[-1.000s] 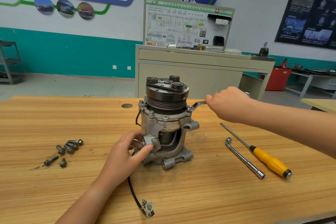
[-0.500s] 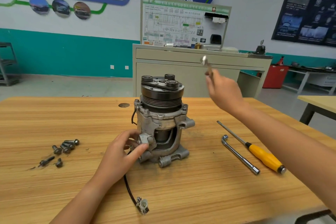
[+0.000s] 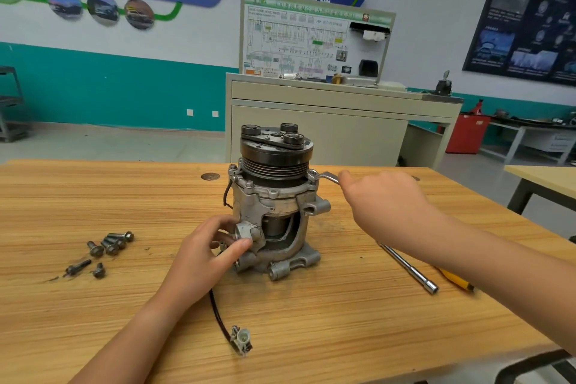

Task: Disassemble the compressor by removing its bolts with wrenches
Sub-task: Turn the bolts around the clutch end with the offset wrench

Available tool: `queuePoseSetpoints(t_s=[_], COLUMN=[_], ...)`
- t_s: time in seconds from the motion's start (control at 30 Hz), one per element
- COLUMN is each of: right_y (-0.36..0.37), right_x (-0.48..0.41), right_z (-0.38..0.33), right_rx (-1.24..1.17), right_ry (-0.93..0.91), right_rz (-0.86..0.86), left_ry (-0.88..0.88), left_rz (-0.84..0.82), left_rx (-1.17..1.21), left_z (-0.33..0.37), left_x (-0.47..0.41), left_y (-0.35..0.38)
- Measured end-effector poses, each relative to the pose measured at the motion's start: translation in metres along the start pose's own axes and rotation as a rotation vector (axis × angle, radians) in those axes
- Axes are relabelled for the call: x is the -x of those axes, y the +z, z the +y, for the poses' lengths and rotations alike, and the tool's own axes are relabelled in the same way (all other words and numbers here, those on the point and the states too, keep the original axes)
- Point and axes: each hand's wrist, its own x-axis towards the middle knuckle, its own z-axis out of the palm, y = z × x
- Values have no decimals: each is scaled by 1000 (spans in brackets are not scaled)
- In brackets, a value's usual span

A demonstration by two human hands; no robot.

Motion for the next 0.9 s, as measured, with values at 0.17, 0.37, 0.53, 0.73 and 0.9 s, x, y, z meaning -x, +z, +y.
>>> queuePoseSetpoints(t_s=[0.17,0.37,0.53,0.73,0.9], right_y=[-11,-22,-34,-29,-29], right_x=[-5,-3,-10,-15,-13], right_z=[-6,-11,-7,0,1], right_rx=[63,150,159,208,236], right_ry=[-6,-78,-93,-103,-123], right_rz=[-40,-129,-177,-153,-146], left_ry=[-10,-38,-42,-41,-40], left_rz=[1,15,13,26,19], left_rx=[8,32,13,11,8], left_z=[-1,2,4,3,3], left_x=[-1,1,1,1,2], left_y=[1,2,1,2,1])
